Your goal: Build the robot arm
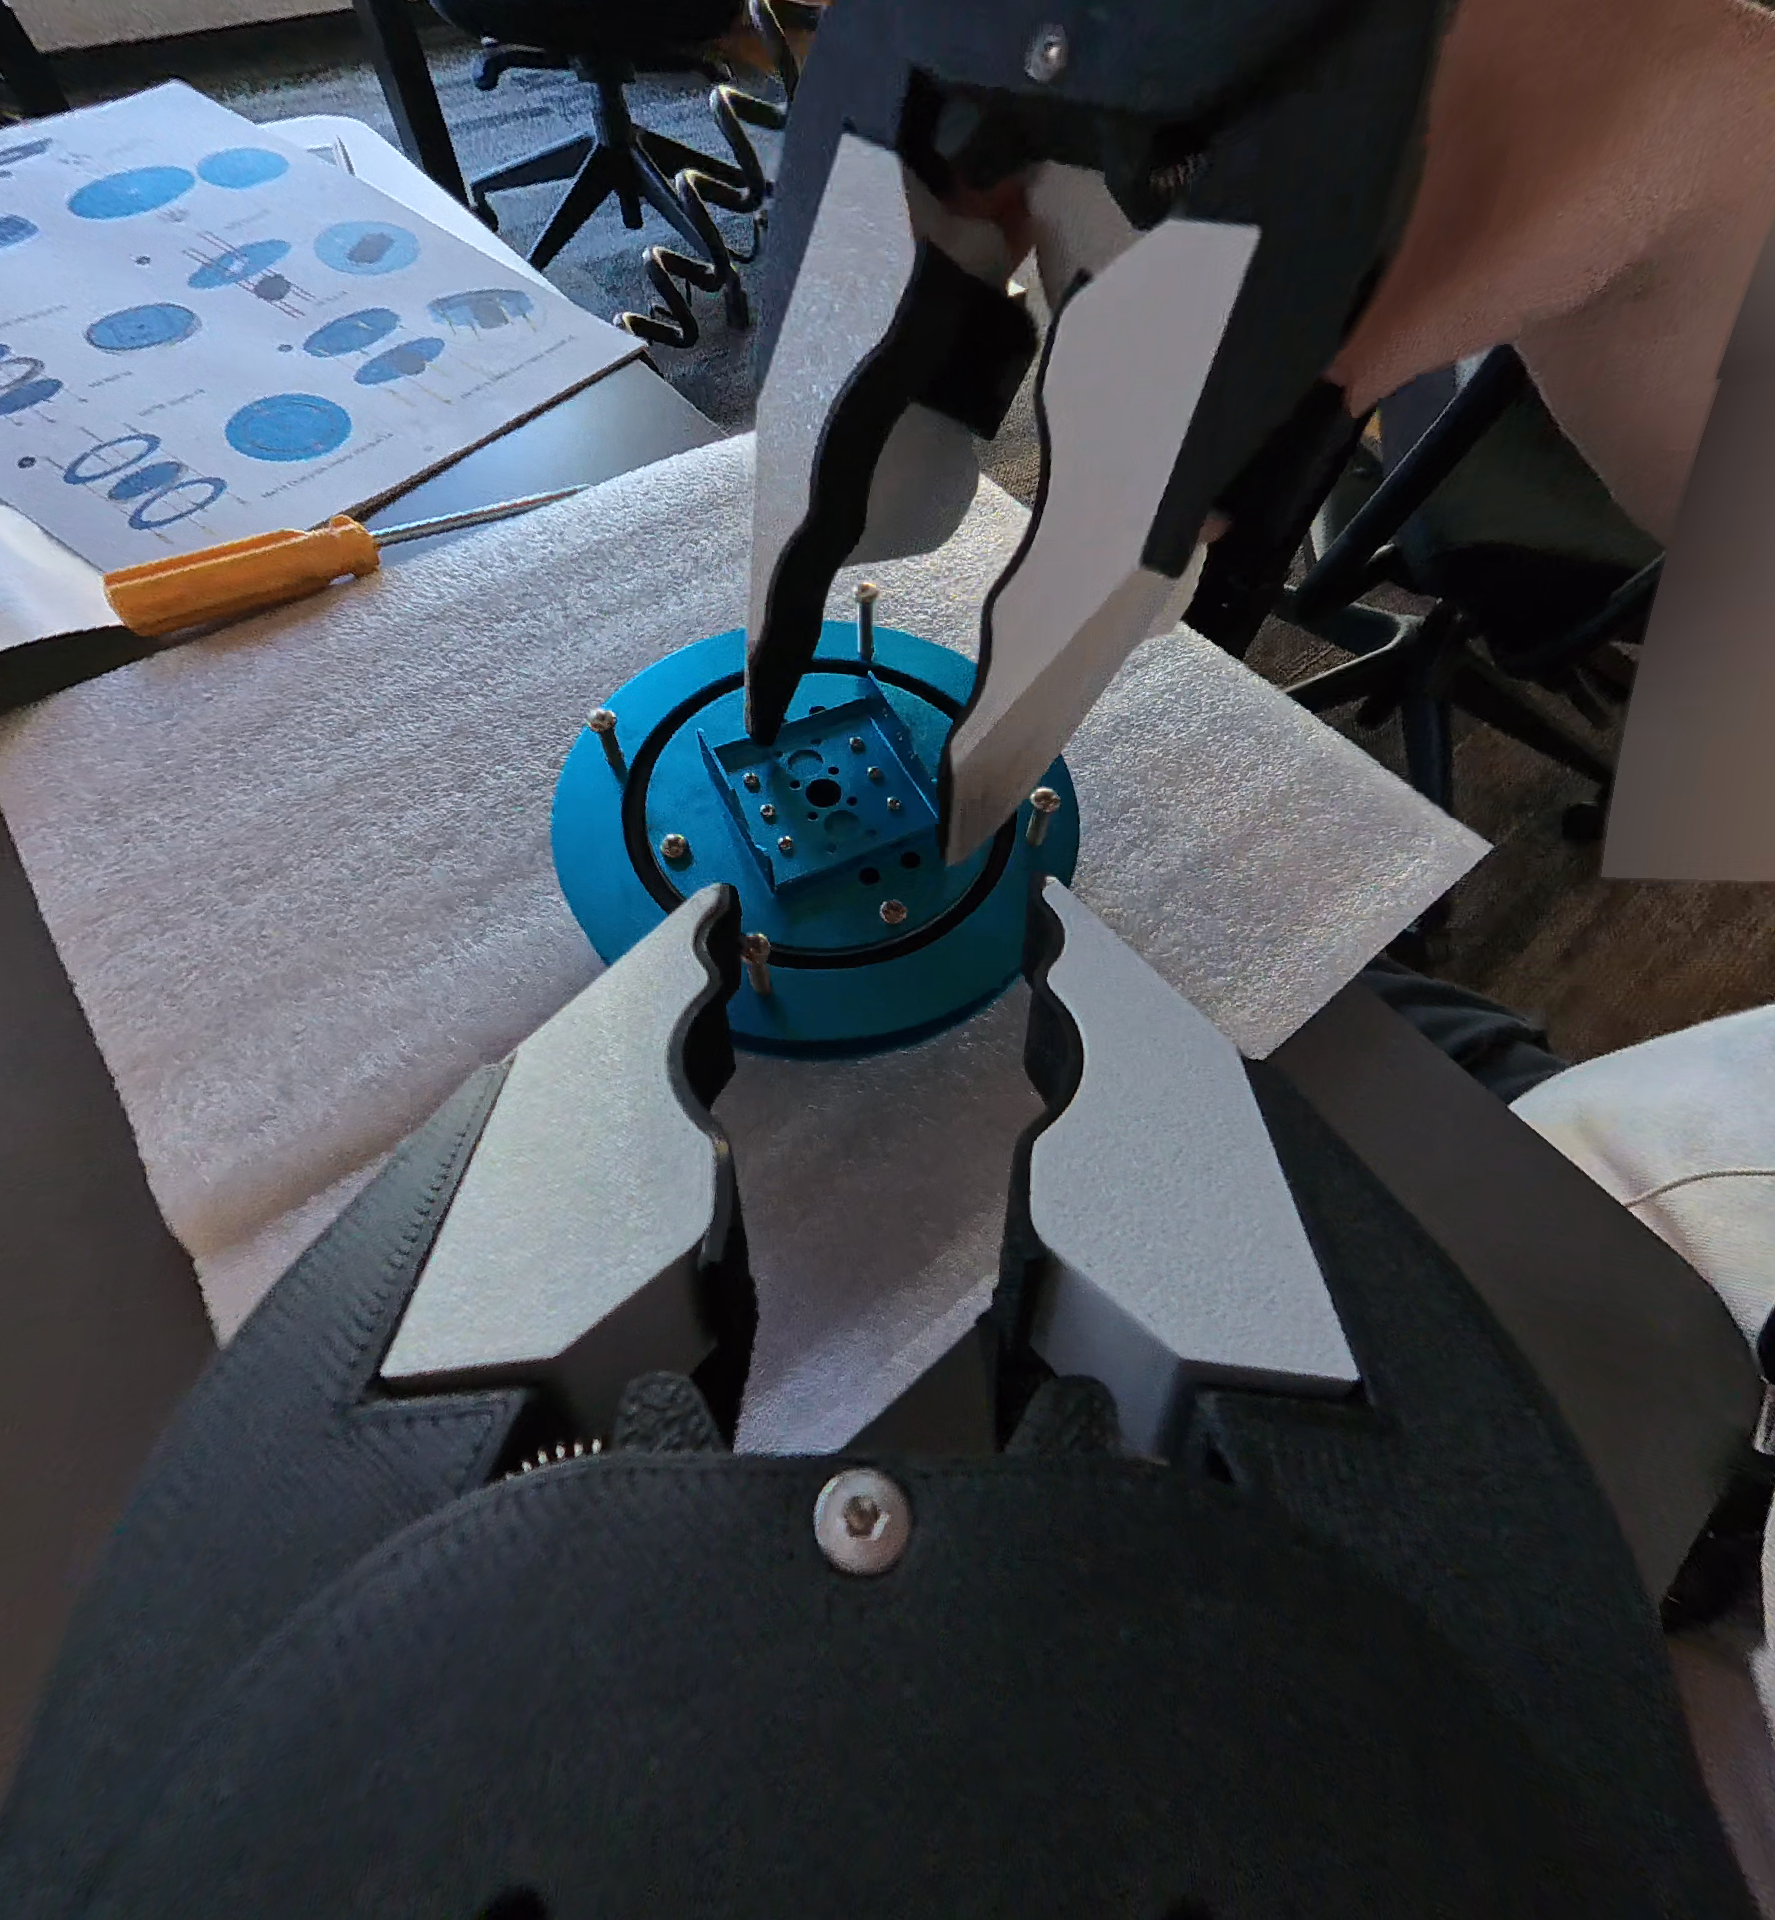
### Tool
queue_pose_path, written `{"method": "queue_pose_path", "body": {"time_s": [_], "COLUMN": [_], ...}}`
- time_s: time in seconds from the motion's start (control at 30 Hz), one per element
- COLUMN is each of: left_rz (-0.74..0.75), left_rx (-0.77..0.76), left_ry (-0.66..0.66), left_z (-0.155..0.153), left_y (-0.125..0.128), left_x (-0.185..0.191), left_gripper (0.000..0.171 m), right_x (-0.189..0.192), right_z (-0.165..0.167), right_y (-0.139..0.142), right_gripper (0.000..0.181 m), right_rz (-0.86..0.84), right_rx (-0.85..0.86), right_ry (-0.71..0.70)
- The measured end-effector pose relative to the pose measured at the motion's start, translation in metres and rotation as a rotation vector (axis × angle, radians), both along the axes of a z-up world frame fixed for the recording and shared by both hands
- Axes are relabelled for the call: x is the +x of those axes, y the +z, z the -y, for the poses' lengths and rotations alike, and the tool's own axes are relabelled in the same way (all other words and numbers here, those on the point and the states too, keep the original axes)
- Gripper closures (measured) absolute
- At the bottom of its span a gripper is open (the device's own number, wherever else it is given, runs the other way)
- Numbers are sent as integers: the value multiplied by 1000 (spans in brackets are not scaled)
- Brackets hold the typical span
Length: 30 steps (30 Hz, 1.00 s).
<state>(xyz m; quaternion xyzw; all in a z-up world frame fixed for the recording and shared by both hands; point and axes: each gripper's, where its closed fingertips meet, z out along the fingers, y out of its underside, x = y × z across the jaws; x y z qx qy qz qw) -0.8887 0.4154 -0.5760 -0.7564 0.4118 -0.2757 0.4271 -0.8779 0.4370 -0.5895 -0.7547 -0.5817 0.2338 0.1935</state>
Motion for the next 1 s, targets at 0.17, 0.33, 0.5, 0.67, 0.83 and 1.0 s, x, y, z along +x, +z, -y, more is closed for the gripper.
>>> {"method": "queue_pose_path", "body": {"time_s": [0.17, 0.33, 0.5, 0.67, 0.83, 1.0], "left_rz": [22, -80, -57, -51, -49, -48], "left_rx": [7, 63, 72, 55, 47, 45], "left_ry": [33, 61, 66, 42, 34, 34], "left_z": [-1, -2, -4, -3, -3, -3], "left_y": [-1, -16, -17, -18, -18, -18], "left_x": [-2, -4, 1, 4, 5, 5], "left_gripper": [115, 102, 101, 101, 101, 101], "right_x": [4, 3, 3, 3, 4, 4], "right_z": [-11, -7, -7, -6, -4, -3], "right_y": [-4, -7, -7, -7, -7, -8], "right_gripper": [129, 135, 135, 135, 135, 135], "right_rz": [100, 97, 114, 146, 143, 131], "right_rx": [105, 44, 49, 59, 84, 92], "right_ry": [-62, 0, 82, 220, 429, 559]}}
